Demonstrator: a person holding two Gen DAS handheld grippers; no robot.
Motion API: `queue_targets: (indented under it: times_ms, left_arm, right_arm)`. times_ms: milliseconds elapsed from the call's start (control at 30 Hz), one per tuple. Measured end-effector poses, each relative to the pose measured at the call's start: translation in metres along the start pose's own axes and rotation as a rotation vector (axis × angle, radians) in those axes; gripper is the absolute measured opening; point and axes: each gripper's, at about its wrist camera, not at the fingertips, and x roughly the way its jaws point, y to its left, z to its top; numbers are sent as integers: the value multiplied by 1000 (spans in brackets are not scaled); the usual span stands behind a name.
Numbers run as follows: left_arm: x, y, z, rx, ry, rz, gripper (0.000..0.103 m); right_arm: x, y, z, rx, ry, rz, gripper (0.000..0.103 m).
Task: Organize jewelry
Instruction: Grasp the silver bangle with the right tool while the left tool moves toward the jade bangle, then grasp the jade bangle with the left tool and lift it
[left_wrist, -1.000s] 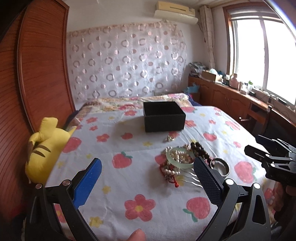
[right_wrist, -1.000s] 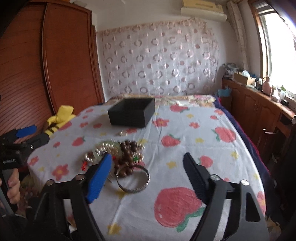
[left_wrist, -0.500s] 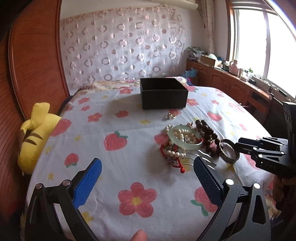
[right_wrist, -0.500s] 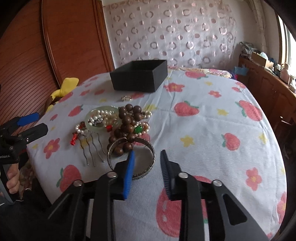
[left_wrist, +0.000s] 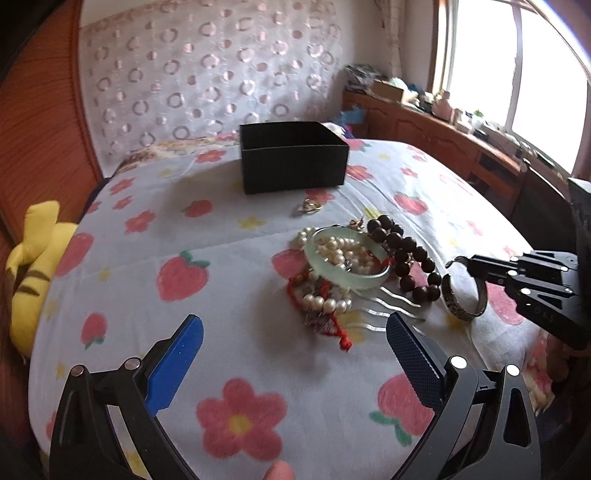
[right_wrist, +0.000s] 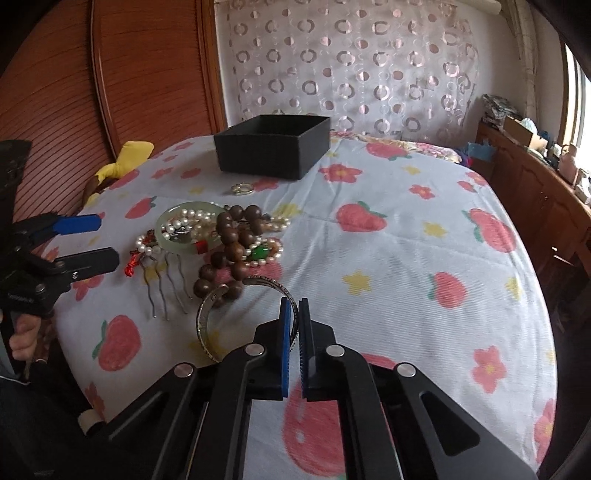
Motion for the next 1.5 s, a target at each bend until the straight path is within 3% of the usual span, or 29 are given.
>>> queue_targets:
  times_ms: [267, 333, 500, 733, 967, 1033, 1200, 1500]
  left_arm:
    - [20, -13, 24, 65, 29, -79, 95]
    - [25, -16, 30, 82, 43, -101, 84]
    - [40, -26, 38, 128, 92, -112, 75]
    - [56, -34, 45, 164, 157, -145, 75]
    - [65, -39, 49, 189, 167, -135, 75]
    - [64, -37, 49, 185, 160, -127, 69]
    - [58, -29, 45, 166, 137, -139, 68]
    - [16, -5, 57, 82, 7, -139, 68]
  right_arm:
    - [-16, -18, -7, 12, -32, -55, 5]
    - [-14, -21, -10, 18, -25, -59, 5]
    - [-11, -26, -14, 33, -22, -64, 5]
    - [-7, -27, -17, 45, -15, -67, 5]
    - [-5, -27, -17, 54, -14, -62, 5]
    - [-4, -28, -17, 58, -11, -56, 7]
    - [1, -27, -17, 48, -1, -54, 10]
    - [1, -23, -11, 21, -11, -34, 6]
